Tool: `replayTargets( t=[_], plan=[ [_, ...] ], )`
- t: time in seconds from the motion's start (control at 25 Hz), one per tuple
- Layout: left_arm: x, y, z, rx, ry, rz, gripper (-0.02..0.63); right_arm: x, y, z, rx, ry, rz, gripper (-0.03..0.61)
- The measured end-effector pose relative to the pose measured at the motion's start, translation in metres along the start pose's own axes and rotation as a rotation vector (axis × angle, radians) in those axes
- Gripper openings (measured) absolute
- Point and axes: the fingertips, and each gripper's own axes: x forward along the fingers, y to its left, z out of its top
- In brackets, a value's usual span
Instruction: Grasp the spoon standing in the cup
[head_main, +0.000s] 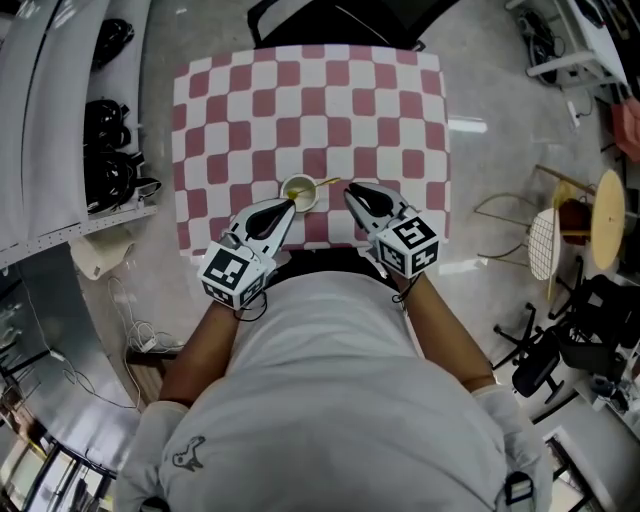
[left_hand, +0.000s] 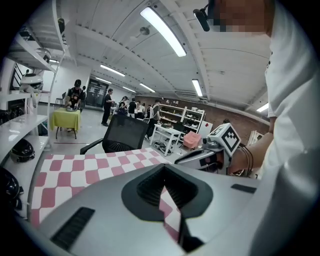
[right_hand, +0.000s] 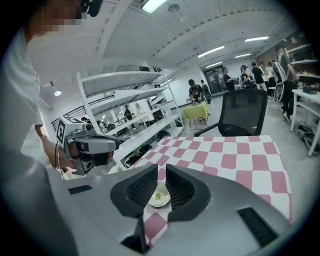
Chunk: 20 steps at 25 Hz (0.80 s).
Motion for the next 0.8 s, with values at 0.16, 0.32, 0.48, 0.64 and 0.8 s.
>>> replayTargets(
  t=[0.16,0.32,0.48,0.64,0.8],
  plan=[
    [0.012,0.007,-0.007,-0.022,0.018,0.001,0.011,0.011,-0.010,-0.005,0.008,0.005,0.006,0.035],
    [0.024,0.013,-0.015,-0.038,0.034,0.004,0.011,0.021,-0.017,-0.013,0.014,0.022,0.022,0.046],
    [0.035,0.019,-0.022,-0.051,0.056,0.009,0.011,0.033,-0.026,-0.027,0.045,0.057,0.042,0.082],
    [0.044,0.023,-0.031,-0.061,0.080,0.011,0.011,0.043,-0.035,-0.038,0.074,0.077,0.049,0.092],
    [0.053,0.026,-0.039,-0.062,0.106,0.008,0.011,0.055,-0.037,-0.049,0.072,0.111,0.076,0.097]
  ],
)
